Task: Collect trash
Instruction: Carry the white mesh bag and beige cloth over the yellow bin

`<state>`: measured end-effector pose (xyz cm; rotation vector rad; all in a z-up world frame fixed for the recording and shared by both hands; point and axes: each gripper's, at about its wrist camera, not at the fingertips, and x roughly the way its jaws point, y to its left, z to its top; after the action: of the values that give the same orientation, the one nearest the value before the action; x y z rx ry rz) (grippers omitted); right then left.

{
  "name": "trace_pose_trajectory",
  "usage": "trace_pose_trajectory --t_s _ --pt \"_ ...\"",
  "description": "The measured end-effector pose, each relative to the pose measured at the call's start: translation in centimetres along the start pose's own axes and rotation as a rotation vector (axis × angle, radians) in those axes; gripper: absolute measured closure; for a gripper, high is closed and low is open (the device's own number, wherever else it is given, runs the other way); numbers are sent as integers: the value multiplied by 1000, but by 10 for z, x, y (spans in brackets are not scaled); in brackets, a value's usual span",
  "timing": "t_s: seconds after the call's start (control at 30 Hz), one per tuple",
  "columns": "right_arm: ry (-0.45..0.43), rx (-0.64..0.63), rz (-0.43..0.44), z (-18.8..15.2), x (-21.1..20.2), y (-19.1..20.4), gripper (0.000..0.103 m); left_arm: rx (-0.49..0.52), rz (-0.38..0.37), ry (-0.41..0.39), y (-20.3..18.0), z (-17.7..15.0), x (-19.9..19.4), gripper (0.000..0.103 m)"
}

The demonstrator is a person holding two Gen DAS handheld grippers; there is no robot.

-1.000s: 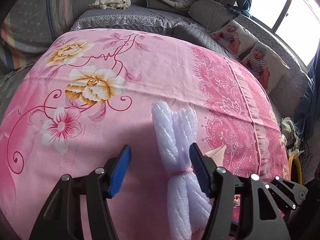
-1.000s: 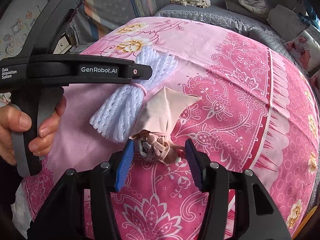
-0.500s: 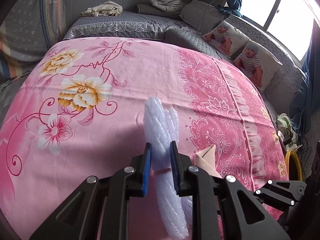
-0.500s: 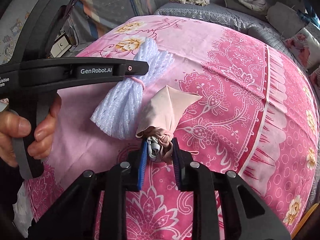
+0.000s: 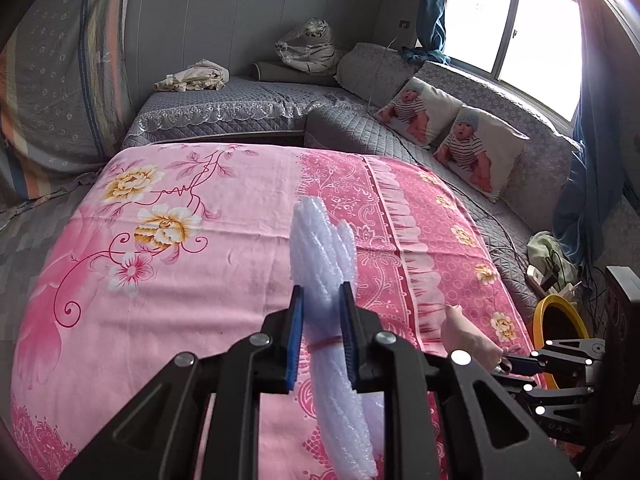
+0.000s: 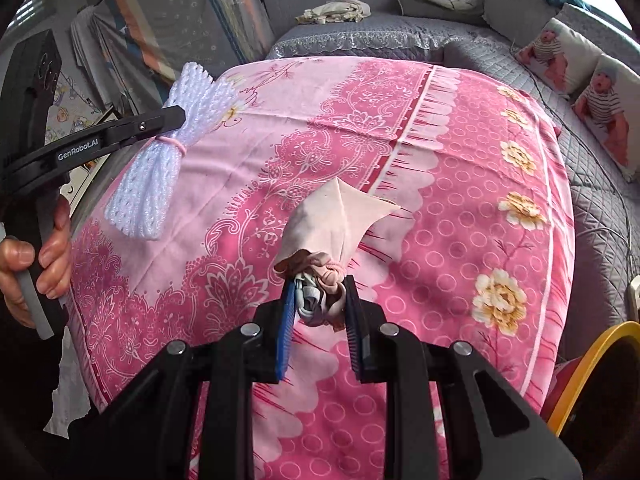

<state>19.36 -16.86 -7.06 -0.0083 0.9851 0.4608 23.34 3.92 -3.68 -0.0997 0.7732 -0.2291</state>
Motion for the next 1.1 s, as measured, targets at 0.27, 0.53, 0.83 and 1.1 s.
trace_pose_trajectory --t_s 0.27,0.53,0.83,1.1 --pt "-37 98 -75 -24 -27 -49 81 98 -105 17 -75 -15 -11 86" --pt "-100 212 -144 -49 -60 -104 81 249 -203 2 -160 -29 -19 86" --pt "-176 381 -299 -95 -114 -182 81 380 -324 -7 -249 -37 -16 86" --pt "-193 535 -441 -147 -153 -245 81 450 -445 16 -322 -47 -1 86"
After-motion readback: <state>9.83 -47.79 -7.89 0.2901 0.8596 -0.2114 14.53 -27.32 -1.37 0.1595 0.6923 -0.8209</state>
